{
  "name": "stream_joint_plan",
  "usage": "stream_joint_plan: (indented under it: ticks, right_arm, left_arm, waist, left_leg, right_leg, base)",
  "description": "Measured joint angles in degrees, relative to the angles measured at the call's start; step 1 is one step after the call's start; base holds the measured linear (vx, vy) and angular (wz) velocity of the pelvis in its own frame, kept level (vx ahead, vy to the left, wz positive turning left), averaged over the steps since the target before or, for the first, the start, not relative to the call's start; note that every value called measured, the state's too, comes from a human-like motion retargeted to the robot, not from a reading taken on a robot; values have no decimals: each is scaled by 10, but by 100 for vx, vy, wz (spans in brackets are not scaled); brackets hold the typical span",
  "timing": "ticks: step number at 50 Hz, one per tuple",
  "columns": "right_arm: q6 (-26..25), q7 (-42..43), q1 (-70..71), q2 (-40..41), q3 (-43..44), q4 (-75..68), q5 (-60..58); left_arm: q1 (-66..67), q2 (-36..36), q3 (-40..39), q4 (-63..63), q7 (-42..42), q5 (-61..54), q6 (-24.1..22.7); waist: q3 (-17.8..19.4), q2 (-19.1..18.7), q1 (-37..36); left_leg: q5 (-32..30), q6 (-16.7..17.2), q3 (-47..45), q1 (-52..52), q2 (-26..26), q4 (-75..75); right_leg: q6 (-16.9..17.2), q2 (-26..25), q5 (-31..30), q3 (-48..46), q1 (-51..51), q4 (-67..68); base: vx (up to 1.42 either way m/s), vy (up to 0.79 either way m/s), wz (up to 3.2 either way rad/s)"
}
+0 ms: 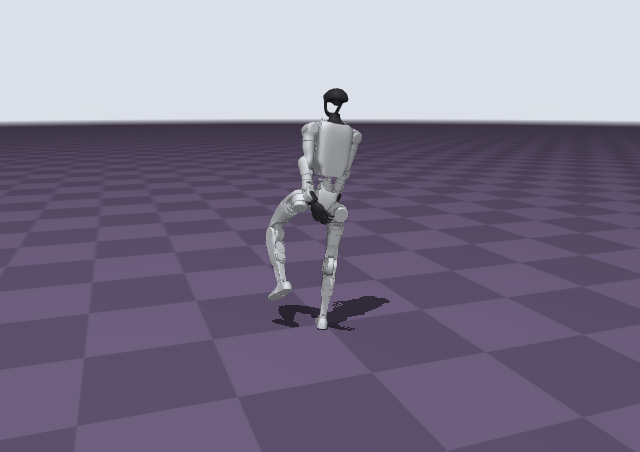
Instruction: In place motions
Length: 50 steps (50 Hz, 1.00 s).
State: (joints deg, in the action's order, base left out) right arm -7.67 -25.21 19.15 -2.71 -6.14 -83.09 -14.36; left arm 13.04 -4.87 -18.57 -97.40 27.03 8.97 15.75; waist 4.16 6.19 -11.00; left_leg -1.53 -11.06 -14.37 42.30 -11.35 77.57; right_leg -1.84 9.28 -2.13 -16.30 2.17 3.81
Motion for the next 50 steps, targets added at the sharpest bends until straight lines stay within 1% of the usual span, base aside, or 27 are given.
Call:
stream_joint_plan:
  ticks: [2,5,9,12,16,19,20,21,22,23,25,27,30,32,36,40,42,44,47,50]
  right_arm:
    - [10,-12,21,4,-10,19,0]
    - [19,-7,57,7,-22,13,-38]
    - [14,3,75,-2,-34,-3,-81]
    - [18,9,55,-4,-36,-7,-83]
    - [24,10,5,1,-35,-30,-69]
    - [8,-3,-15,-2,-39,-78,-65]
    - [-2,-11,-18,-5,-39,-96,-68]
    - [-13,-18,-23,-8,-39,-111,-74]
    - [-23,-23,-29,-12,-38,-124,-80]
    - [-30,-25,-37,-15,-37,-134,-85]
    - [-41,-23,-55,-24,-33,-143,-95]
    - [-50,-9,-73,-34,-29,-143,-92]
    - [-53,12,-86,-46,-16,-143,-68]
    - [-47,18,-83,-53,-2,-143,-49]
    - [-24,7,-88,-60,4,-125,-43]
    - [-8,-1,-92,-58,-9,-86,-82]
    - [-4,8,-101,-55,-10,-62,-113]
    - [-2,41,-116,-56,-10,-38,-136]
    - [-2,143,-143,-59,-7,-18,-144]
    - [-7,214,-175,-63,5,-26,-153]
  left_arm:
    - [17,5,8,0,19,40,0]
    - [33,11,19,0,25,82,-7]
    - [27,9,23,0,15,97,-10]
    - [15,3,16,0,13,89,-20]
    - [1,-5,5,0,-2,56,-35]
    - [-10,-8,-4,8,-13,28,-42]
    - [-14,-9,-7,13,-16,19,-44]
    - [-19,-10,-8,17,-20,14,-46]
    - [-22,-11,-9,22,-24,9,-49]
    - [-25,-13,-9,27,-29,5,-52]
    - [-30,-17,-5,36,-36,1,-57]
    - [-36,-19,-1,42,-39,4,-58]
    - [-55,-23,7,54,-37,13,-56]
    - [-75,-27,18,64,-33,16,-60]
    - [-98,-32,43,81,-35,10,-69]
    - [-105,-33,52,77,-34,0,-75]
    - [-106,-30,55,58,-39,-6,-74]
    - [-109,-28,62,27,-42,-11,-72]
    - [-105,-24,88,0,-48,-29,-66]
    - [-110,-24,154,0,-57,-83,-62]
  waist:
    - [1,3,-12]
    - [4,7,-27]
    - [10,3,-35]
    - [2,-2,-25]
    - [-23,-11,5]
    - [-33,-22,34]
    - [-35,-27,43]
    - [-38,-35,51]
    - [-42,-44,60]
    - [-49,-54,69]
    - [-64,-77,95]
    - [-78,-96,119]
    - [-99,-111,156]
    - [-101,-108,165]
    - [-92,-92,149]
    - [-76,-79,136]
    - [-77,-77,139]
    - [-82,-76,142]
    - [-87,-73,145]
    - [-78,-69,147]
  left_leg:
    - [4,11,9,43,15,40]
    - [5,21,6,71,22,67]
    - [12,21,8,47,21,42]
    - [19,21,15,0,28,-17]
    - [12,27,27,-97,48,-150]
    - [-8,43,44,-199,72,-292]
    - [-19,50,51,-236,79,-348]
    - [-38,65,57,-279,83,-416]
    - [-37,84,63,-321,86,-483]
    - [6,109,70,-360,88,-549]
    - [73,124,0,-427,64,-650]
    - [71,135,10,-443,68,-709]
    - [56,158,3,-429,61,-743]
    - [54,158,10,-413,66,-739]
    - [53,138,21,-410,86,-729]
    - [56,126,9,-432,99,-734]
    - [58,117,11,-438,106,-738]
    - [59,110,12,-442,112,-742]
    - [59,102,15,-446,119,-744]
    - [57,93,22,-454,121,-745]
  right_leg:
    - [-4,5,4,7,6,6]
    - [-5,16,9,15,13,17]
    - [-7,16,15,1,6,20]
    - [-3,13,19,-22,-3,15]
    - [5,8,21,-54,-13,6]
    - [9,0,25,-70,-24,5]
    - [10,-5,28,-74,-28,6]
    - [10,-14,31,-78,-31,7]
    - [10,-24,34,-83,-33,8]
    - [11,-36,38,-88,-33,9]
    - [13,-58,43,-104,-35,8]
    - [18,-74,44,-114,-39,1]
    - [27,-78,42,-134,-29,-10]
    - [31,-70,39,-147,-22,-14]
    - [37,-52,32,-149,-22,-10]
    - [41,-40,29,-130,-25,1]
    - [44,-37,28,-120,-24,5]
    - [48,-33,29,-111,-21,11]
    - [53,-26,35,-103,-16,28]
    - [53,-17,49,-99,-8,74]
  base:
    - [-2,2,-22]
    - [0,0,0]
    - [-3,-2,25]
    - [3,-2,65]
    - [12,2,63]
    - [10,4,38]
    - [7,8,23]
    - [8,13,22]
    - [10,16,25]
    - [13,15,37]
    - [16,16,53]
    - [15,14,58]
    - [-1,13,82]
    - [-7,22,69]
    - [4,21,-3]
    - [1,21,-58]
    - [4,24,-43]
    - [9,21,-33]
    - [10,19,-20]
    - [4,18,-6]
